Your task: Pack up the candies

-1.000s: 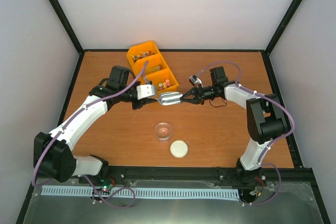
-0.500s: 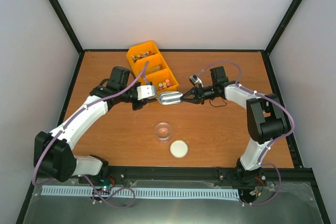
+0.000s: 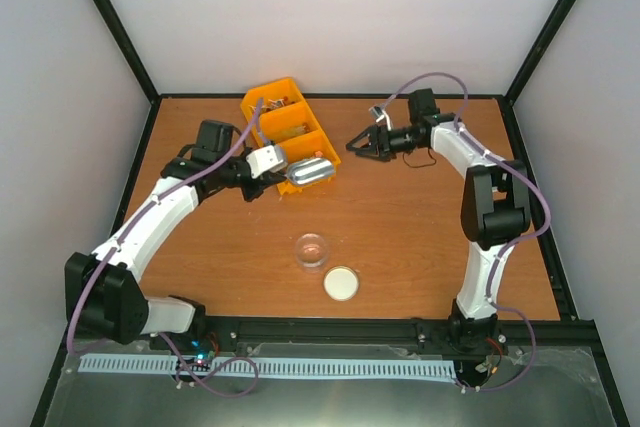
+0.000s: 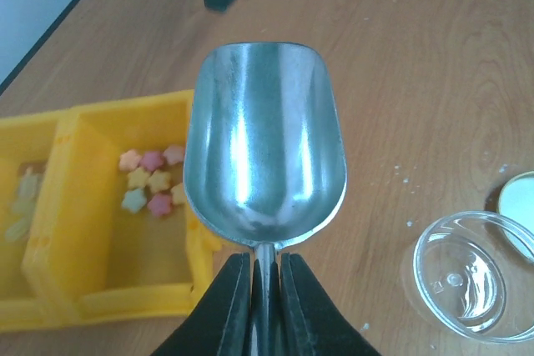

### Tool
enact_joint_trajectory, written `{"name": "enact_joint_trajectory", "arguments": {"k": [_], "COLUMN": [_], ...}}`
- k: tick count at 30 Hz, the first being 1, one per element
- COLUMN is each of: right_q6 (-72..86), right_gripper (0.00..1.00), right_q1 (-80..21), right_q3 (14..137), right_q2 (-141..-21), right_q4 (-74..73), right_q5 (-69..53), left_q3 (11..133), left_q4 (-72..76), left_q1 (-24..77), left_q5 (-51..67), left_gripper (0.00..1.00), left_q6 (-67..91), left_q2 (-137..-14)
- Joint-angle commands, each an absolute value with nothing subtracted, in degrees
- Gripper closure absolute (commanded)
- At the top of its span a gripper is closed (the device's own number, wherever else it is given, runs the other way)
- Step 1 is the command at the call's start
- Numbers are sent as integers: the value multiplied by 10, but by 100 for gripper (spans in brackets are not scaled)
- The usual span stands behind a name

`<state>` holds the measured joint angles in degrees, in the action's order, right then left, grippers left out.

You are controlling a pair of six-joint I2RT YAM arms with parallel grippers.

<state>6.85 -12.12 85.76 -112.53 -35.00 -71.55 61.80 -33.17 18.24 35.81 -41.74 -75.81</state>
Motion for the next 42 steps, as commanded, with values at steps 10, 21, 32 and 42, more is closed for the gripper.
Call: {"name": "enact_joint_trajectory", "arguments": {"k": [10,21,32,42], "right_q6": [-45,-88,-133,-238], "right_gripper": [14,28,77,93], "right_q1": [-206,-272,-253,-200], "right_q3": [1194,1219,1151,928], "right_q2": [-1308,-1366,-1331,-1200], "right_q4": [-464,-442,-451,-416], "right_q5": [-268,-106,-73,-123], "left_q3": [660,670,676,697], "left_q4": [-347,-370,-392,-416], "left_q1": [93,91,91,92], "left_q5": [308,255,240,219], "left_gripper": [99,99,99,99], "left_q6": [-257,-200,-258,-270], "left_q2": [-694,-685,-693,-735]}}
